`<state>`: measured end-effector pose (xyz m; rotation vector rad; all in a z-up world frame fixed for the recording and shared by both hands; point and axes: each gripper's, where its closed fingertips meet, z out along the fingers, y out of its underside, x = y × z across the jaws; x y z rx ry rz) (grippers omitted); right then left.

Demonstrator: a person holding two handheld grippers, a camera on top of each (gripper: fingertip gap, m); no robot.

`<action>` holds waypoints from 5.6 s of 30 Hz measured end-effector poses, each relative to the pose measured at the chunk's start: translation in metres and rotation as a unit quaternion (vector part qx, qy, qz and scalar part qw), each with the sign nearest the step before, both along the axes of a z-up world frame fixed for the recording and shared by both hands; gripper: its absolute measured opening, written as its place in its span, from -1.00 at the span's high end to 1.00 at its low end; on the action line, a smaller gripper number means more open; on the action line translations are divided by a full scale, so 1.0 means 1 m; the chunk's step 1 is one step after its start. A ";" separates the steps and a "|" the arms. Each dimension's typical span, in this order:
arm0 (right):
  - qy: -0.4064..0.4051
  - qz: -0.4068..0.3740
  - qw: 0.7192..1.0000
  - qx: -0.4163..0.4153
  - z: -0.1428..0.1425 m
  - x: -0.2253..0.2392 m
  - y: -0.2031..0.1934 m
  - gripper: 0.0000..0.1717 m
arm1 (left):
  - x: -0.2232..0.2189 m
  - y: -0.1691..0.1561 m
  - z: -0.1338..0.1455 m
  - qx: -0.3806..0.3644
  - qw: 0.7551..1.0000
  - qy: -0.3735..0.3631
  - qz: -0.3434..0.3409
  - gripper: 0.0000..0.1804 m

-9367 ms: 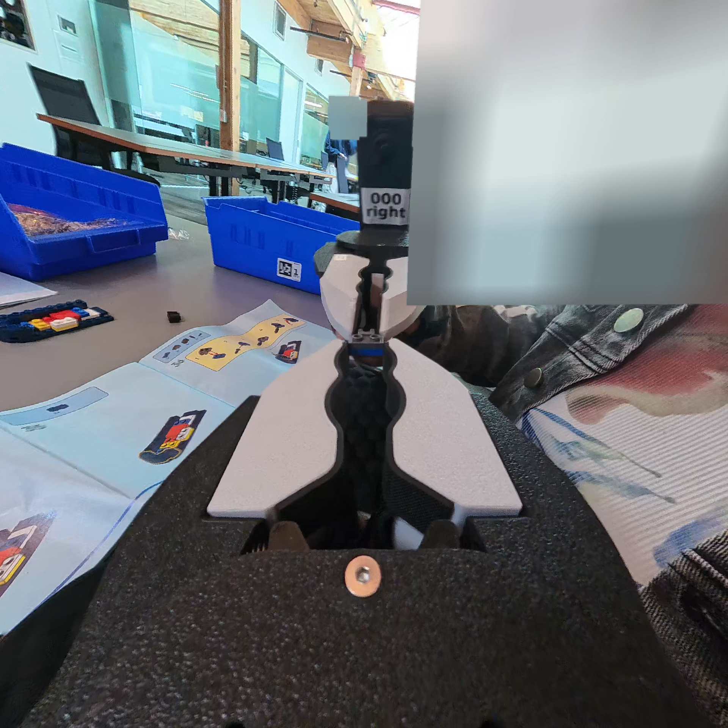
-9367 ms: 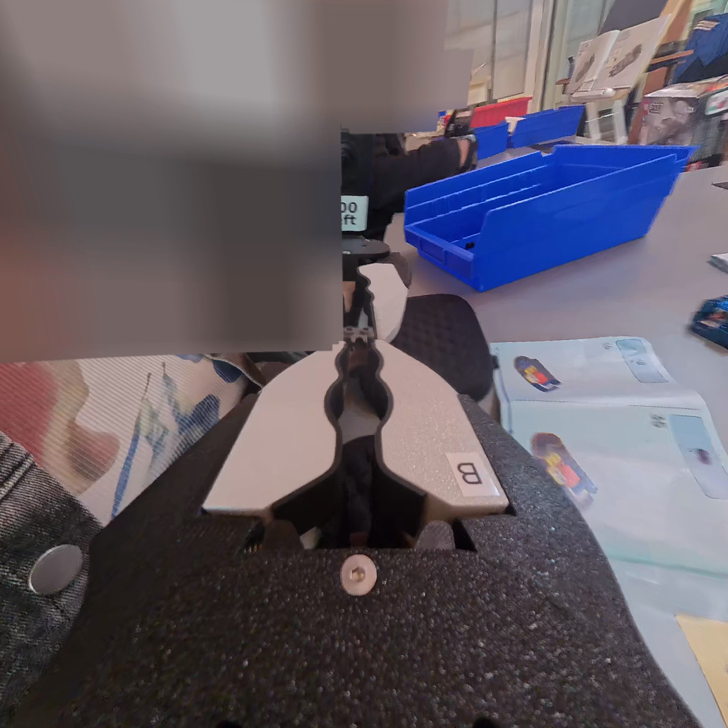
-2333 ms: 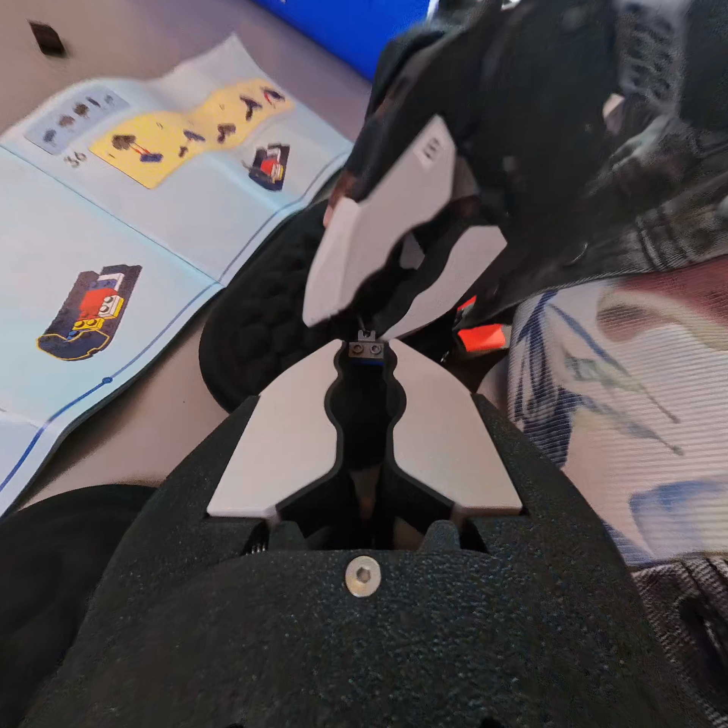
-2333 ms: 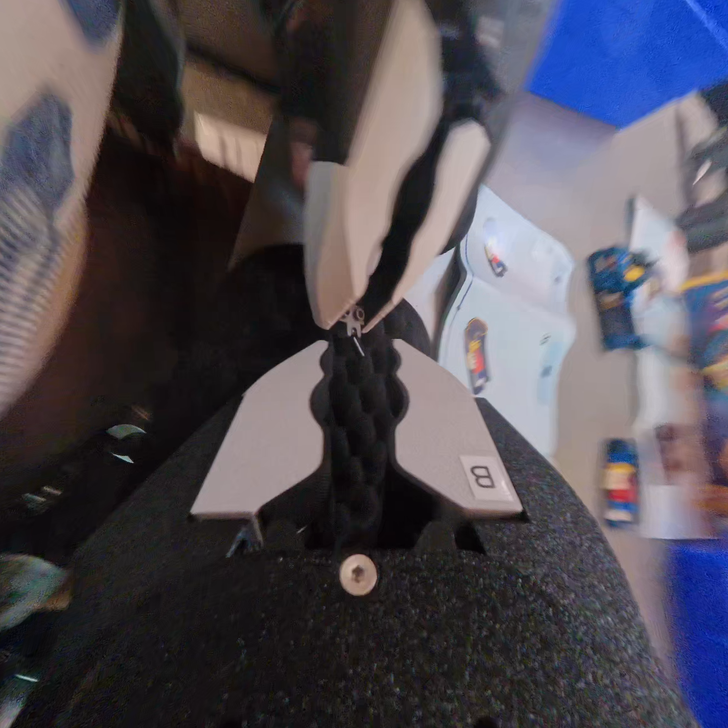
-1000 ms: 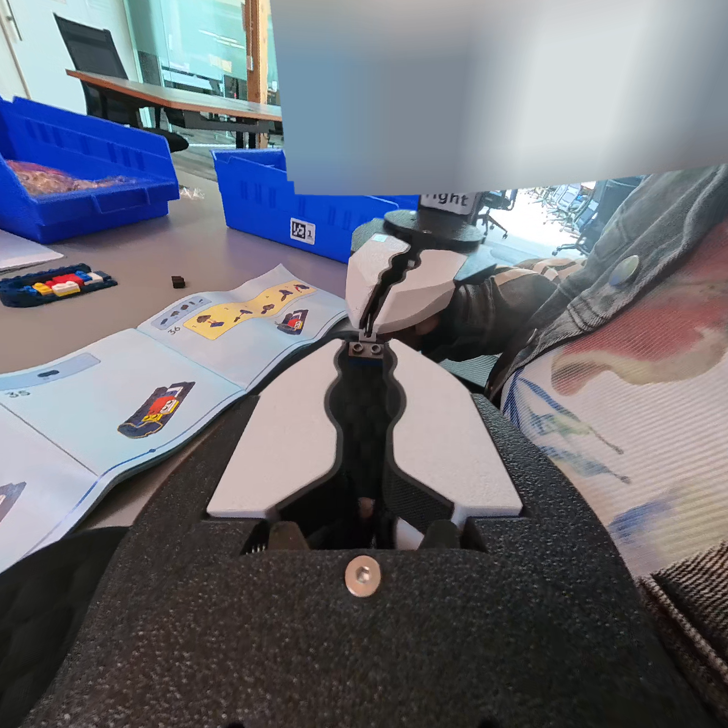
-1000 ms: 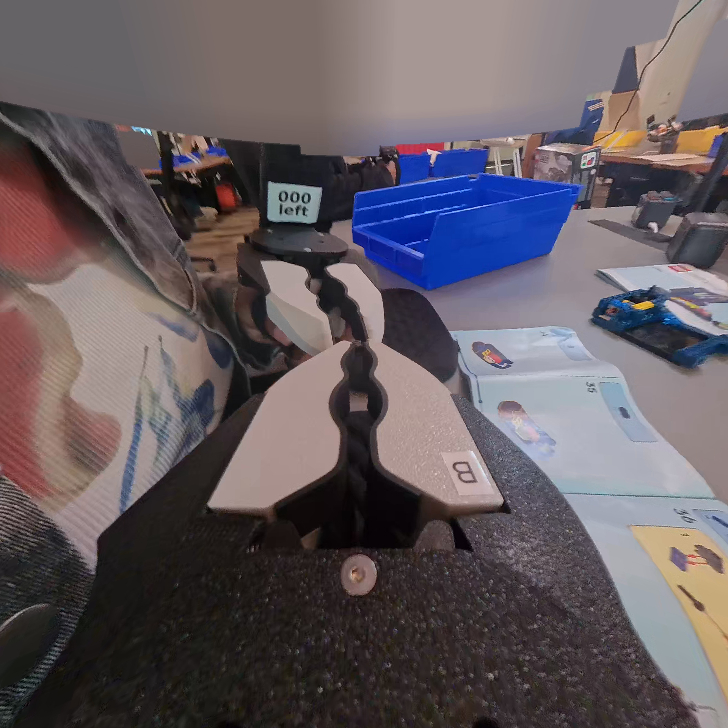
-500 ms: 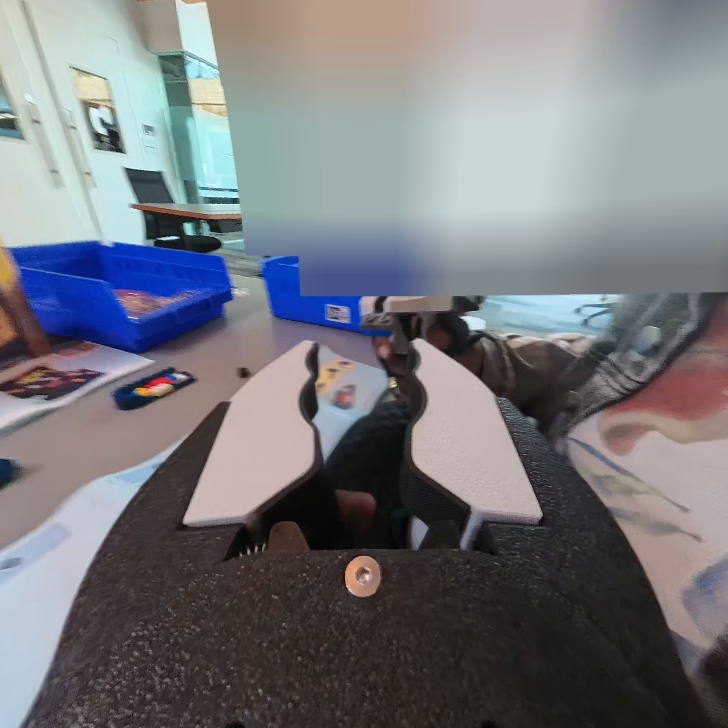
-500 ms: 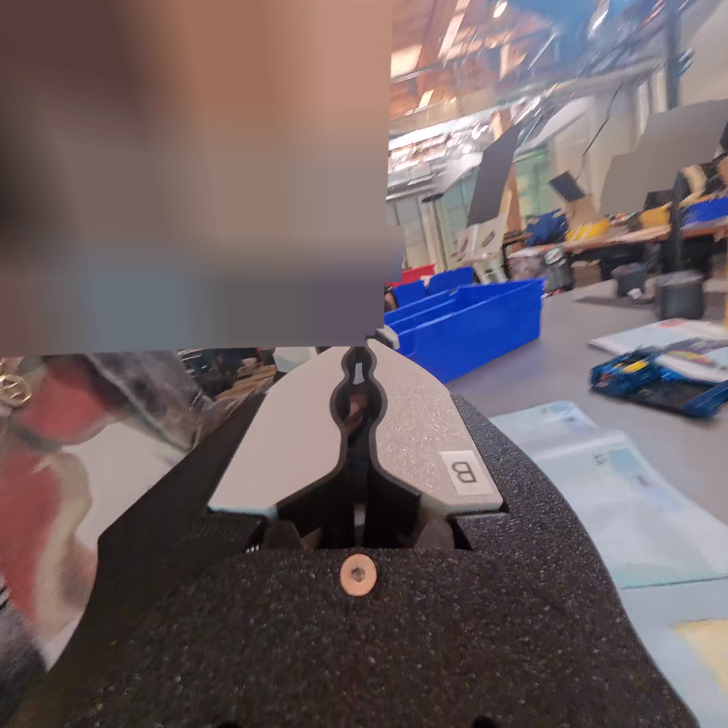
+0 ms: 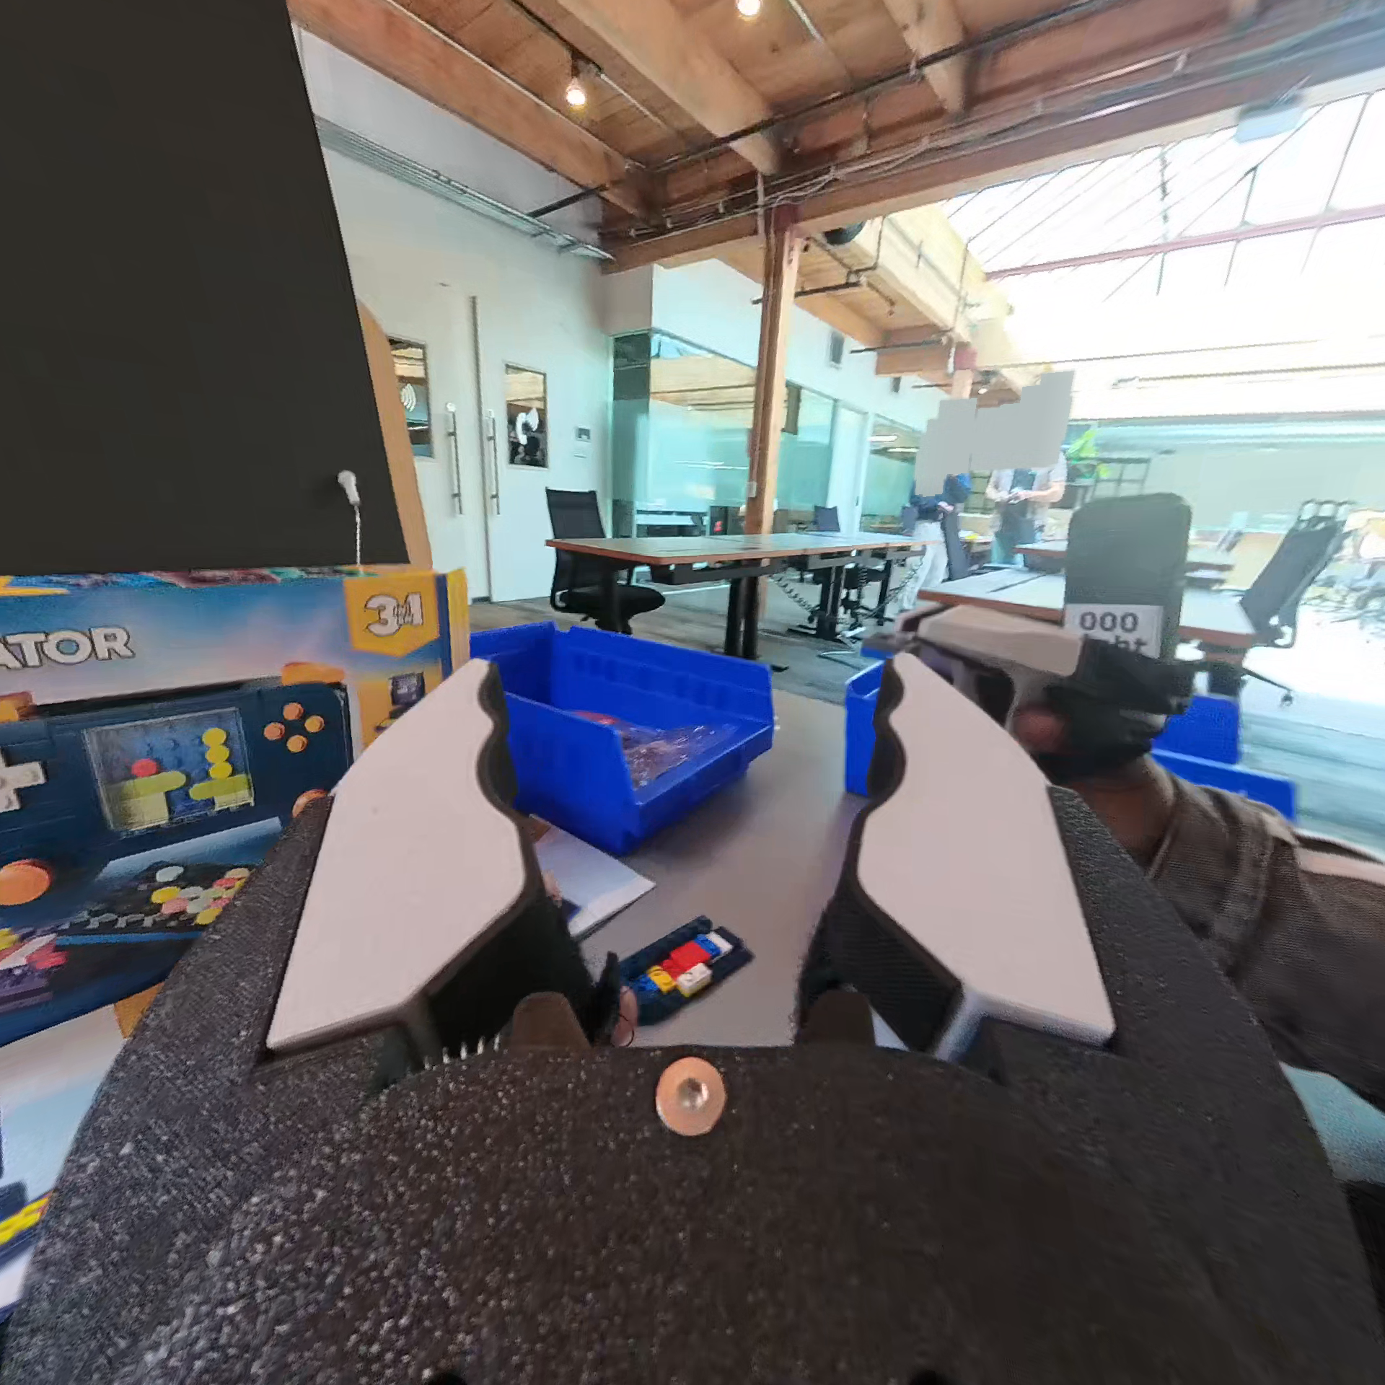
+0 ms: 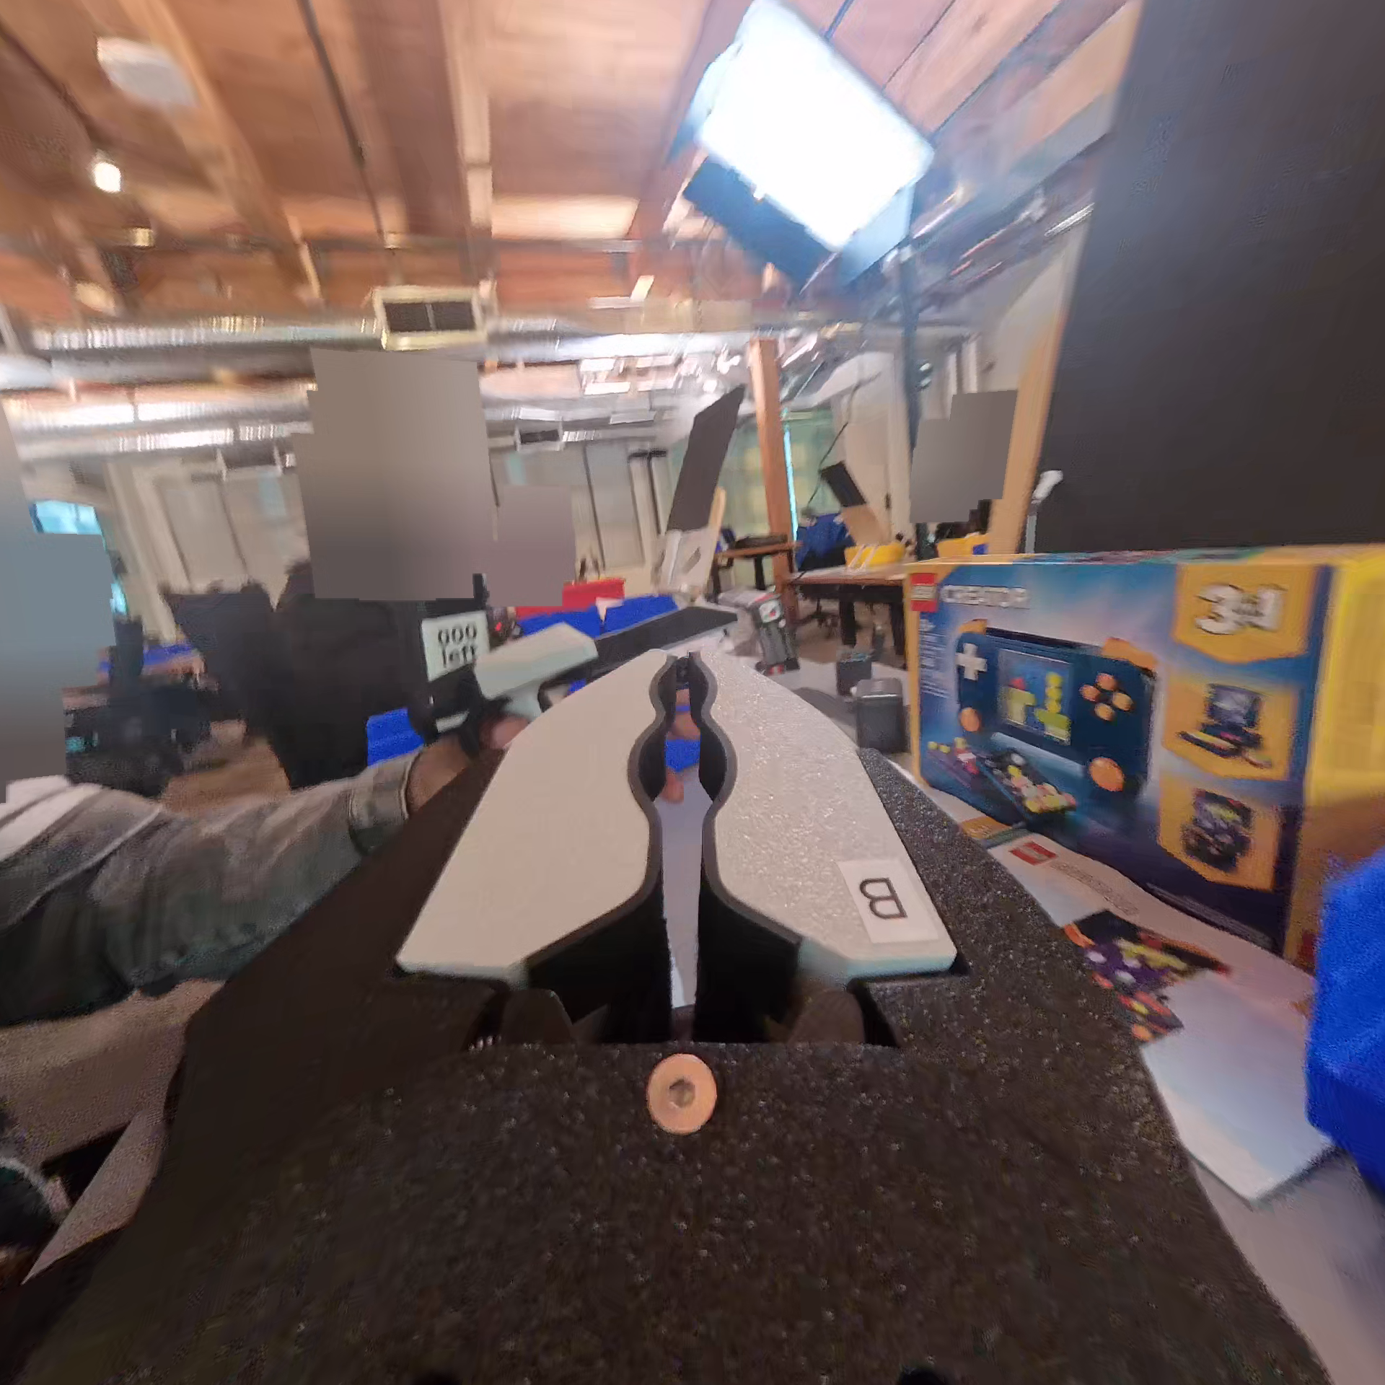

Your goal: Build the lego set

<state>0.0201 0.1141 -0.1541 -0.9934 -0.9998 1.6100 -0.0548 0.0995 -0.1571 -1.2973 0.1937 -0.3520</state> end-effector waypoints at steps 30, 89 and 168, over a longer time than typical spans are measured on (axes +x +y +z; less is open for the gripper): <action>-0.080 0.014 0.997 -0.007 -0.057 0.021 0.024 0.97 | 0.061 -0.005 -0.071 -0.060 0.981 0.054 -0.176 0.42; -0.143 0.157 0.977 0.008 -0.075 -0.003 -0.036 0.97 | 0.084 -0.018 -0.082 -0.074 0.962 0.122 -0.231 0.73; 0.179 0.128 0.950 -0.222 0.014 0.056 0.028 0.64 | -0.088 -0.075 0.066 0.144 0.986 -0.086 -0.026 0.82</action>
